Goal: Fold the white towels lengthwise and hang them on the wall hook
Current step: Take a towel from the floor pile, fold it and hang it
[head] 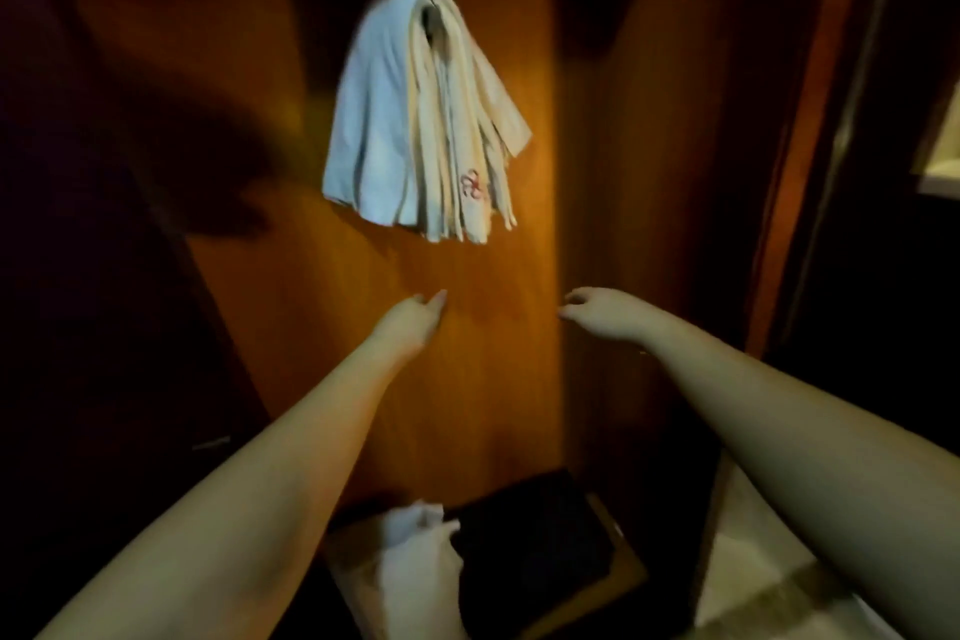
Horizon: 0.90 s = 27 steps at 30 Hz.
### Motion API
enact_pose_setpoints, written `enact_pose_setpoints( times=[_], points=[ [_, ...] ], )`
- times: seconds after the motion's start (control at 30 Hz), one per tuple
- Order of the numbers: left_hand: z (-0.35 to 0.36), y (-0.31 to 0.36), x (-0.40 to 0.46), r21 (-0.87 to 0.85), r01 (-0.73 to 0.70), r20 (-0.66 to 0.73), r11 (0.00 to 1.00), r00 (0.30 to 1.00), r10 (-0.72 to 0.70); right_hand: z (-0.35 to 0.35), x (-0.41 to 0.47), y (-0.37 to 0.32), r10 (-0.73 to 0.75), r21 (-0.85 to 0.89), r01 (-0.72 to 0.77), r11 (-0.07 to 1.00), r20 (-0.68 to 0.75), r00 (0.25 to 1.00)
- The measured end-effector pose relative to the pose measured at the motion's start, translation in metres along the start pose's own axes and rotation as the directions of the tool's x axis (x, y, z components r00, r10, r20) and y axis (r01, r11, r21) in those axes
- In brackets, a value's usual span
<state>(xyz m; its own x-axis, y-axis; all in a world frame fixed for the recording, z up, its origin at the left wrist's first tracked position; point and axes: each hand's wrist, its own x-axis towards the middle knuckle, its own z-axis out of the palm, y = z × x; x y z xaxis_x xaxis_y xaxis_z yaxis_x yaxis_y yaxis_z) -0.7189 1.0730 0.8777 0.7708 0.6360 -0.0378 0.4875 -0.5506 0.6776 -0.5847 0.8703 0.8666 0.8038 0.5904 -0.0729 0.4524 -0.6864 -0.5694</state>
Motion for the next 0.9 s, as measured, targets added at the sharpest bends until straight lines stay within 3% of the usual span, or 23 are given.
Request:
enact_pose_setpoints(
  times=[0.23,0.47,0.7,0.9],
  points=[
    [0.115,-0.008,-0.066,0.164,-0.259,0.321,0.952,0.926,0.197,0.035,-0.105,0.127,0.044,-0.185,-0.036,0.982,0.035,0.998],
    [0.263,0.049,-0.123,0.2,-0.526,0.638,0.827,0.71,0.297,0.053,-0.213,0.28,0.258,-0.172,-0.249,0.953,0.033,0.966],
    [0.445,0.137,-0.182,0.186,-0.691,0.793,0.698,0.525,0.309,0.036,-0.312,0.459,0.512,-0.076,-0.507,0.859,0.086,0.855],
    [0.546,0.179,-0.22,0.134,-0.726,0.849,0.674,0.435,0.3,0.016,-0.367,0.547,0.613,-0.019,-0.615,0.788,0.108,0.782]
  ],
)
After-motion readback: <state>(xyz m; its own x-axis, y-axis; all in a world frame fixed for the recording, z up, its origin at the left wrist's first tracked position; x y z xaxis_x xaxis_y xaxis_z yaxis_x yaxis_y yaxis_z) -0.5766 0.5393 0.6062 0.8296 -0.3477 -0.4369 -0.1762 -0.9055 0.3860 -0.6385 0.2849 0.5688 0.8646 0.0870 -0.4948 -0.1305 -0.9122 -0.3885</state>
